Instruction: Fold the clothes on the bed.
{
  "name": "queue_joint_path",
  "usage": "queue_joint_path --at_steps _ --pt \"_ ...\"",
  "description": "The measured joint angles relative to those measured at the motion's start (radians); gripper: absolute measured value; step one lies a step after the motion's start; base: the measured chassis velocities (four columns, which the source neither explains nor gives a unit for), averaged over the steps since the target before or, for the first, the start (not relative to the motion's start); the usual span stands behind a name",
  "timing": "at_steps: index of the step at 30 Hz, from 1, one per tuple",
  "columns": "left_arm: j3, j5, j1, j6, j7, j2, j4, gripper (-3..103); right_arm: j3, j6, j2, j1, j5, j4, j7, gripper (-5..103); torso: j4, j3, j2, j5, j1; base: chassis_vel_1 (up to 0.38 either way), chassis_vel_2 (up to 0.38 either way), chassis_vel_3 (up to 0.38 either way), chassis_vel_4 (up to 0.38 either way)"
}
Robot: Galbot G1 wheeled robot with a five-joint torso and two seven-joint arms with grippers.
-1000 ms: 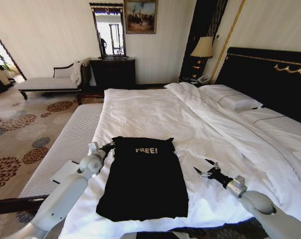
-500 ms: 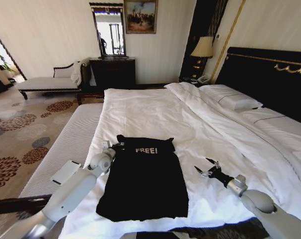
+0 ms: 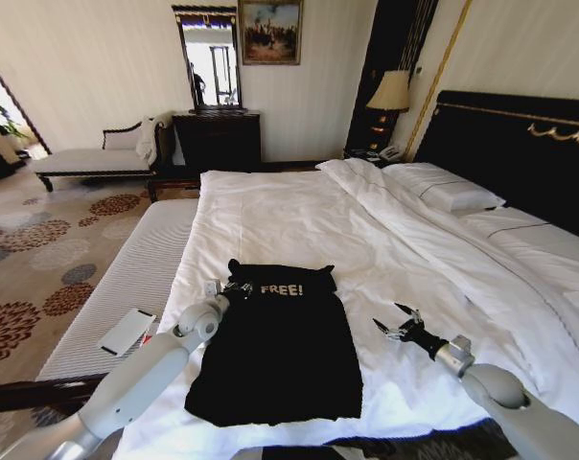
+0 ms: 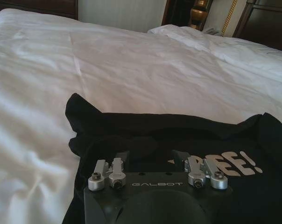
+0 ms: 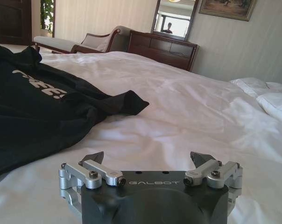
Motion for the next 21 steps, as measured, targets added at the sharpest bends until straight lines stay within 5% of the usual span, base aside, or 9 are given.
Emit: queue_joint_path --at_steps 12,21 --pt "-0.042 0.019 0.051 -0.061 0.006 -0.002 -0.056 97 -0.002 0.0 0.001 0.001 -0.001 0.0 -0.009 100 -0.0001 0.0 0.0 -0.0001 0.0 0.0 0.0 0.0 0.0" --pt "-0.117 0.009 0.114 -0.08 0.006 0.019 -0.098 100 -0.005 -0.023 0.002 0.012 0.024 0.015 0.035 100 0.0 0.0 0.0 -0.0001 0.0 0.0 0.0 0.0 0.0"
